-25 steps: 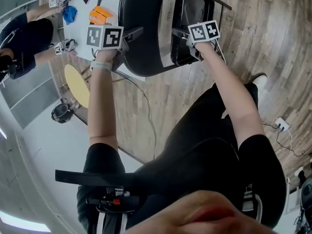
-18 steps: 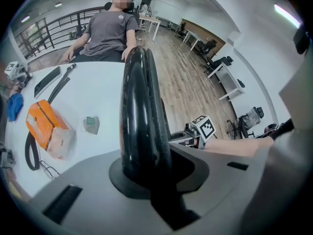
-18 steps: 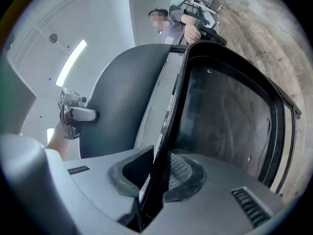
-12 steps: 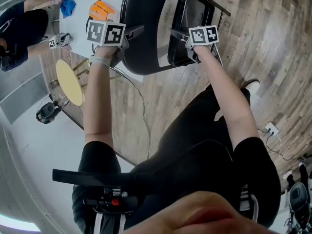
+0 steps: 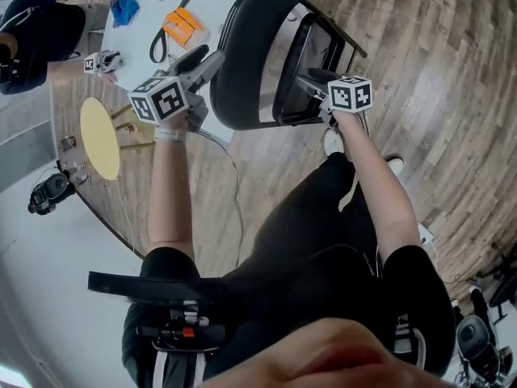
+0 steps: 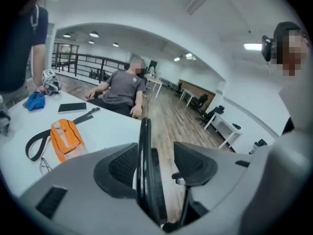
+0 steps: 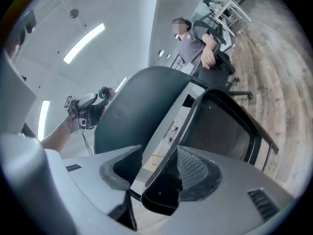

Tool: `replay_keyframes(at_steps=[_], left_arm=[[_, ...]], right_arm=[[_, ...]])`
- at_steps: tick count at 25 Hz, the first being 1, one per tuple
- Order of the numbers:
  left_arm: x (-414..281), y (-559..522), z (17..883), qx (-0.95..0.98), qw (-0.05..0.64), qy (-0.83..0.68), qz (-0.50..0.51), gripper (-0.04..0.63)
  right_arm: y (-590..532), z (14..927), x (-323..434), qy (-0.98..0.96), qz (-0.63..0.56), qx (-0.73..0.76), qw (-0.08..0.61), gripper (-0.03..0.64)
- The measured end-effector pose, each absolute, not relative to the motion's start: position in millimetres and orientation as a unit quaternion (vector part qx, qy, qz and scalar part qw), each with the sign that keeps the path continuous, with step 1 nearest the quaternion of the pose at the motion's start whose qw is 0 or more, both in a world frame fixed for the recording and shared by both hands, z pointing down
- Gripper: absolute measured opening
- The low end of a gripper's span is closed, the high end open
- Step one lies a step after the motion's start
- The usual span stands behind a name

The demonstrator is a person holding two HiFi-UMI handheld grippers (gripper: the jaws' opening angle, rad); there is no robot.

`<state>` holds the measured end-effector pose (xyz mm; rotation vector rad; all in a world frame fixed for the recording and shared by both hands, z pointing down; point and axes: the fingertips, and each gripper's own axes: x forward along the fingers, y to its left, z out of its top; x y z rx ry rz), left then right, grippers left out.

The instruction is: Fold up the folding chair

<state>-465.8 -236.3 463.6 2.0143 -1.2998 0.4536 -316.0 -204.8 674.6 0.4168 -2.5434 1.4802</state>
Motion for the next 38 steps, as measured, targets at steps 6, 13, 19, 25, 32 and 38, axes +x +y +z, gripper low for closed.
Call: replay_keyframes(at_steps=[6, 13, 19, 25, 32, 38], left_arm=[[-401, -179, 416, 0.807, 0.268, -0.515, 0.109, 0.215], [-280, -99, 379, 0.850, 0.218, -0.468, 0.108, 0.213], [-210, -48, 344, 0.871, 0.187, -0.445, 0.086, 0.207], [-198, -32, 304, 0.857, 0.174, -0.485, 0.029, 0.116], [-190, -25, 274, 0.851, 0.145, -0.505, -0.002, 0.005], [-200, -31, 269, 0.854, 0.094, -0.511, 0.030, 0.005]], right_arm=[[-194, 564, -255, -0.924, 0.339, 0.154, 0.085, 0.202], [-130, 429, -202, -0.968, 0.212, 0.111, 0.075, 0.201], [-79, 353, -174, -0.984, 0.146, 0.060, 0.080, 0.191], [-47, 296, -137, -0.991, 0.118, 0.057, 0.039, 0.065], [-29, 245, -128, -0.995, 0.096, 0.028, 0.009, 0.011], [-42, 239, -141, -0.997, 0.071, 0.030, 0.008, 0.011]])
